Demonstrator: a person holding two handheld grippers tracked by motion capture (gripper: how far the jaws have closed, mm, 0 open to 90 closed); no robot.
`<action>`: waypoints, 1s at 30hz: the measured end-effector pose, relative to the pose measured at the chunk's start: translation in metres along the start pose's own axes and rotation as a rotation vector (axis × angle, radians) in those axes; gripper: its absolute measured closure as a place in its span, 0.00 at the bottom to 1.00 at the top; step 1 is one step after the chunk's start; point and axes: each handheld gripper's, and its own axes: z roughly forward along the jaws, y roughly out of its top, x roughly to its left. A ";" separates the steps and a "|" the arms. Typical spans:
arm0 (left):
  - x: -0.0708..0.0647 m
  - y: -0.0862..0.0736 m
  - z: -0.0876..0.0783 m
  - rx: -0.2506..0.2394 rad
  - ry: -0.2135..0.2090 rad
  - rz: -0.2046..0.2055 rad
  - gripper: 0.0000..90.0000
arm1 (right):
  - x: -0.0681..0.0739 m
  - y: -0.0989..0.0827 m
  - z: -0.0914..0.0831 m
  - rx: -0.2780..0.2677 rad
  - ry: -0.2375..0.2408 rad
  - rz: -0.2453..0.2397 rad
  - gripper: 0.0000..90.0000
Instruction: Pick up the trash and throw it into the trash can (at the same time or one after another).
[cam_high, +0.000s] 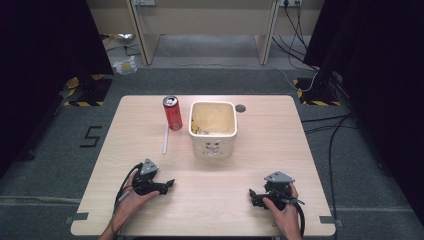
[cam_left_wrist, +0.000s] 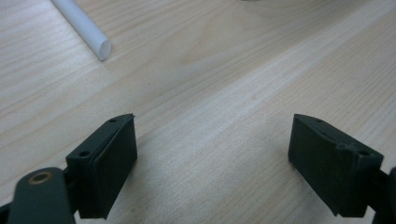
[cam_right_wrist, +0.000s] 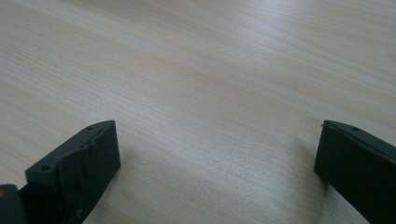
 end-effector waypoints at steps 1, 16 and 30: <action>0.001 0.000 0.000 0.000 -0.001 -0.002 0.17 | 0.000 0.000 0.000 0.000 0.000 0.000 0.00; 0.020 0.016 -0.009 -0.052 0.027 -0.085 0.19 | 0.000 0.000 0.000 0.000 0.000 0.000 0.00; 0.040 0.042 -0.004 -0.073 0.056 -0.121 0.19 | 0.000 0.000 0.000 0.000 0.000 0.000 0.00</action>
